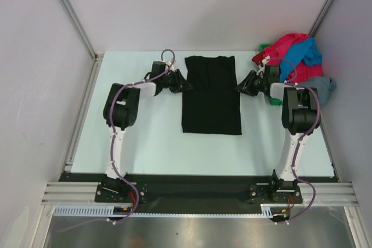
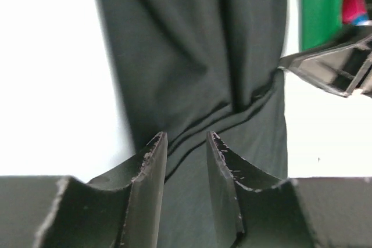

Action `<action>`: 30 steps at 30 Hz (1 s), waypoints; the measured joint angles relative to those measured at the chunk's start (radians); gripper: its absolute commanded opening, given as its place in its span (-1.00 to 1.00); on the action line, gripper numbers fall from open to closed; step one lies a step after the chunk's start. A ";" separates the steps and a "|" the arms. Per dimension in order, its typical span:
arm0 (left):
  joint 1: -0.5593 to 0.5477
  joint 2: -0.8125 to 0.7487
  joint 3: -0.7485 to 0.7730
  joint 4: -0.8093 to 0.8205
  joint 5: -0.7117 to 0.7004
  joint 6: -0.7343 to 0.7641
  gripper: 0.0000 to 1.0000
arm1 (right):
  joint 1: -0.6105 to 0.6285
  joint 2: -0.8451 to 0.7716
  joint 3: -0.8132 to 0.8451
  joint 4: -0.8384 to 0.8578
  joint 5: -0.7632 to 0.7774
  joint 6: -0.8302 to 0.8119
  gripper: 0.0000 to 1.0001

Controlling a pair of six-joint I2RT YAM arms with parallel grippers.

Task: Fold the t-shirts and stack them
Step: Fold the tshirt

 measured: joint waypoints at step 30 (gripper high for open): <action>-0.408 -1.088 -1.239 0.209 -0.736 -0.667 0.30 | 0.315 -1.273 -1.083 -0.135 0.563 0.608 0.40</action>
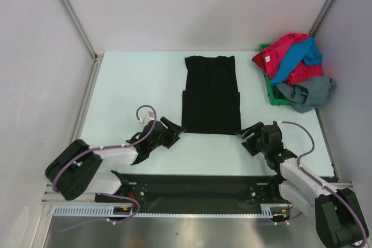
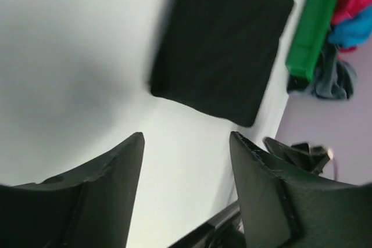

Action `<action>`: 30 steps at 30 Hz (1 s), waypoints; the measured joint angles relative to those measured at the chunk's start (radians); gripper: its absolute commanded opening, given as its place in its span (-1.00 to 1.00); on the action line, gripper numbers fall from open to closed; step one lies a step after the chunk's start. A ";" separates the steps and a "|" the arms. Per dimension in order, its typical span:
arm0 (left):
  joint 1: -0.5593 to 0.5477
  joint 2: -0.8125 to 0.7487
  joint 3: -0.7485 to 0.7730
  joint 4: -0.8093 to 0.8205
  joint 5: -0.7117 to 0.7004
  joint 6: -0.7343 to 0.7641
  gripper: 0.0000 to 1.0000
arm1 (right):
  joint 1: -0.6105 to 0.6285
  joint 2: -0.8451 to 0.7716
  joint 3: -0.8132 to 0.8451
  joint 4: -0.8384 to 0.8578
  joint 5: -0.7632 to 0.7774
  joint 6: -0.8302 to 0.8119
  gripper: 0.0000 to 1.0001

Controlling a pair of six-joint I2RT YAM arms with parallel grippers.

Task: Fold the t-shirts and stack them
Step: Fold the tshirt

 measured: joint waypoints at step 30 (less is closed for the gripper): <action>0.000 0.402 -0.014 0.402 -0.029 -0.364 -0.19 | 0.111 0.180 -0.050 0.227 0.208 0.320 -0.01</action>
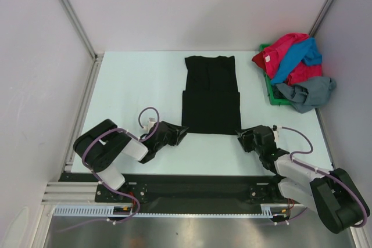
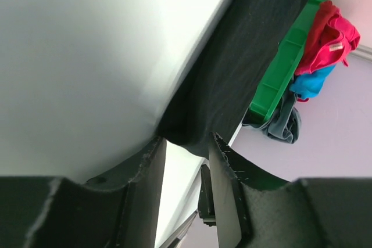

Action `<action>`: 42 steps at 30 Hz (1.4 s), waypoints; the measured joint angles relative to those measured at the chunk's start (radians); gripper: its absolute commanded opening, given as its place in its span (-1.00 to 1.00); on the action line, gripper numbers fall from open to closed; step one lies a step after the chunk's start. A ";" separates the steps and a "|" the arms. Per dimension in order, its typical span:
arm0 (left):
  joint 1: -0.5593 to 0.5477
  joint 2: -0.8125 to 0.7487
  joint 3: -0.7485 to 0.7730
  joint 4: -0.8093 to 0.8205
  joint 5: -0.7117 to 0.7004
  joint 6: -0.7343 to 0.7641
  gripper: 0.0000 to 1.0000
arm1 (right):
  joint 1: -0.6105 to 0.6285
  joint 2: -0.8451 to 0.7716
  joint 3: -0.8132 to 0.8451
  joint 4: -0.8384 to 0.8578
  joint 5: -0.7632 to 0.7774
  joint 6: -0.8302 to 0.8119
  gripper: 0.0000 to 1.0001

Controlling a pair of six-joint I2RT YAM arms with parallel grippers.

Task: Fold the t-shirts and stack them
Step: Fold the tshirt

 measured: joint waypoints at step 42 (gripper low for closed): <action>-0.069 -0.231 -0.089 -0.046 -0.005 0.209 -0.99 | 0.159 -0.376 0.037 -0.389 0.145 -0.090 -1.00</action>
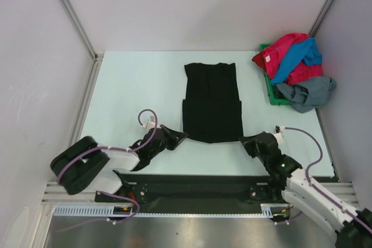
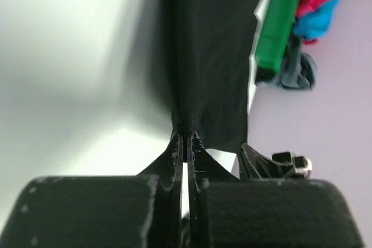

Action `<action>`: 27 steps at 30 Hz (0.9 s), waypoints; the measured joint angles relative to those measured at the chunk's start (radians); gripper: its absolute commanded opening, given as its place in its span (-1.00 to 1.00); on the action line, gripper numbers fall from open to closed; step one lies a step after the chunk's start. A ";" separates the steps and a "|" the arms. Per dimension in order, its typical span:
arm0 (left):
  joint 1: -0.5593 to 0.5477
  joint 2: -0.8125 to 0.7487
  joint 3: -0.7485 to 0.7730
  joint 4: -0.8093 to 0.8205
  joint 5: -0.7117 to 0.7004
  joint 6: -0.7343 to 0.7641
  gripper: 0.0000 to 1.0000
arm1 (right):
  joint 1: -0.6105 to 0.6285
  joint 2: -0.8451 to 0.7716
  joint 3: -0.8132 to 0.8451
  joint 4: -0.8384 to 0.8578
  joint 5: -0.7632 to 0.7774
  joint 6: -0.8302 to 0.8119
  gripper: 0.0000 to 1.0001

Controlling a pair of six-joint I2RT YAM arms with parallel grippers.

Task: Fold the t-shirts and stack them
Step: Fold the tshirt

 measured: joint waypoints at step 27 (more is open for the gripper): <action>-0.426 -0.507 0.024 -0.585 -0.344 0.012 -0.99 | 0.267 -0.522 0.209 -0.782 0.106 -0.035 -1.00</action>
